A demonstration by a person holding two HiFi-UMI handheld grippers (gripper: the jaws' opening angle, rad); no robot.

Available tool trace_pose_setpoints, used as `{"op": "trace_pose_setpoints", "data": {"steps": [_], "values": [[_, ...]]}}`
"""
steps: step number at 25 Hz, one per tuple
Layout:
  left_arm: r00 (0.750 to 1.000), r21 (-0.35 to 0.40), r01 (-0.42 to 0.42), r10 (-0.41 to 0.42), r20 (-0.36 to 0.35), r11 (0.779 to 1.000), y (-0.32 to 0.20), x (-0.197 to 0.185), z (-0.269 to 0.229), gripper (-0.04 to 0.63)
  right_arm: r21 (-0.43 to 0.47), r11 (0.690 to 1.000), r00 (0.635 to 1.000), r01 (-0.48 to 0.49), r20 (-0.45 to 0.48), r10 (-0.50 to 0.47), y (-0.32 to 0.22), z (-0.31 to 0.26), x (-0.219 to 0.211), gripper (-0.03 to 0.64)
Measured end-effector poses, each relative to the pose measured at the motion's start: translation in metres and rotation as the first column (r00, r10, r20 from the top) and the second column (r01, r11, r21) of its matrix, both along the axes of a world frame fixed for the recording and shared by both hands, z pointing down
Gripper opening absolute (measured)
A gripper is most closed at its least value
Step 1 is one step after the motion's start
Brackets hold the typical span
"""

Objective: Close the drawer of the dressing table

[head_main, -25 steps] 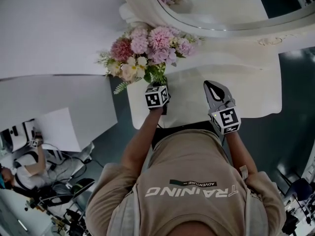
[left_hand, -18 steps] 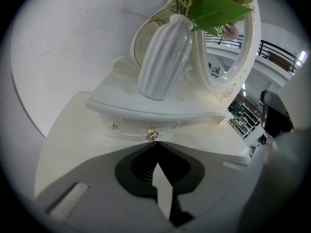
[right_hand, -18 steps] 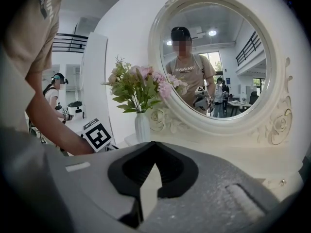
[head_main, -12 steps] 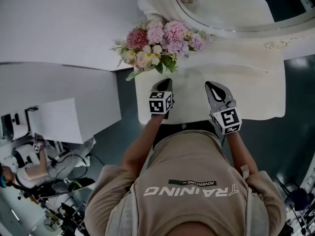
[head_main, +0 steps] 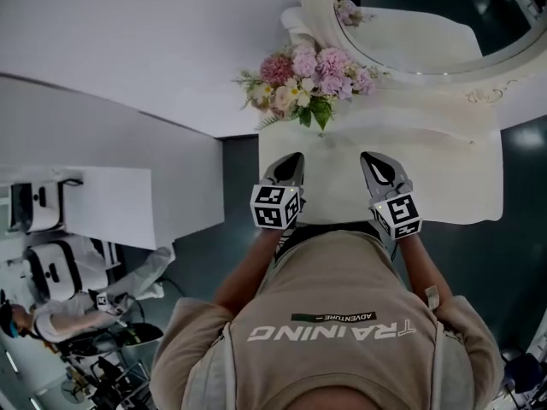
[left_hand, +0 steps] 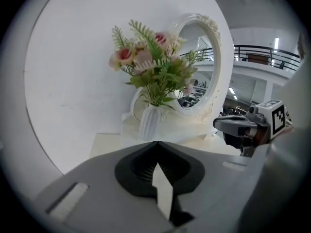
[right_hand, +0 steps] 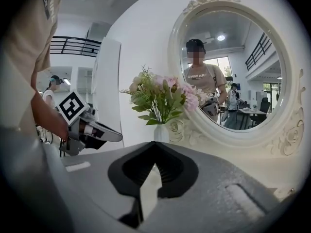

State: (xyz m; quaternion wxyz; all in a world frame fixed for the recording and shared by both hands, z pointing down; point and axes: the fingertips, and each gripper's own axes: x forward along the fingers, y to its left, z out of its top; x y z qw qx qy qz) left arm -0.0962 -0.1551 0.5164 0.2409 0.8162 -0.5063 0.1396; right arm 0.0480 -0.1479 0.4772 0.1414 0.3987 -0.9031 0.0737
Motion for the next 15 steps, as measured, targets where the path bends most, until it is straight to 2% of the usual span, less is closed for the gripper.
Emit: {"op": "trace_pose_setpoints", "data": {"steps": [6,10,15], "values": [[1.0,0.08,0.016,-0.015,-0.009,0.997,0.008,-0.024,-0.037,0.018,0.031,0.999,0.999,0.039,0.02,-0.04,0.012,-0.029,-0.017,0.002],[1.0,0.132,0.011,-0.008,-0.025,0.991,0.014,-0.026,-0.064,0.018,0.054,0.997,0.998,0.046,0.038,-0.048,0.013,-0.051,-0.021,0.002],[0.994,0.213,0.002,0.021,-0.106,0.977,0.016,-0.018,-0.113,0.018,0.096,0.992,0.994,0.084,0.055,-0.09,0.015,-0.09,-0.025,0.002]]}}
